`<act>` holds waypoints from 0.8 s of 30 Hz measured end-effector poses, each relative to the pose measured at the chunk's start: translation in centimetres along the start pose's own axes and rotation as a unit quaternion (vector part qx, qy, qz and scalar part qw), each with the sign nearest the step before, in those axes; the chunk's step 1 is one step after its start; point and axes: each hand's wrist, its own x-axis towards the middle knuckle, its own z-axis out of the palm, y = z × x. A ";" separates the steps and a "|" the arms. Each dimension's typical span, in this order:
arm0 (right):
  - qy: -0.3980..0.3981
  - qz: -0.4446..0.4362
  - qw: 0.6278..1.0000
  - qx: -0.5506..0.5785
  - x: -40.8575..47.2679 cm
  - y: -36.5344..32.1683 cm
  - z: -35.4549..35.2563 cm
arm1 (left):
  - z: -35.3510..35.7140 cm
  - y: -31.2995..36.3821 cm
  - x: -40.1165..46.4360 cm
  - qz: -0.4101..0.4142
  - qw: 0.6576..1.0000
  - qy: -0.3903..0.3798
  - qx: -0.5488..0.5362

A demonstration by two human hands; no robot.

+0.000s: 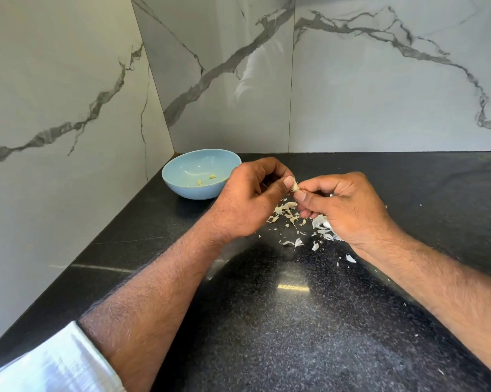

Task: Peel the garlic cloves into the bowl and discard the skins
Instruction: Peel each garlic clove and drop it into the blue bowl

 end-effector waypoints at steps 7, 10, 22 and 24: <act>0.007 0.028 1.000 0.009 -0.1 -0.6 -0.2 | -0.6 -0.1 0.0 0.001 0.999 -0.002 -0.035; 0.013 0.045 0.999 -0.015 0.0 -0.5 -0.4 | -0.8 -0.3 0.1 -0.002 0.998 0.001 -0.055; -0.021 0.025 0.988 -0.149 0.3 -1.2 -1.1 | -0.7 -0.3 0.2 -0.075 0.980 0.045 -0.177; -0.046 0.035 0.980 -0.189 0.3 -0.8 -1.2 | -0.7 -0.4 0.1 -0.081 0.981 0.043 -0.172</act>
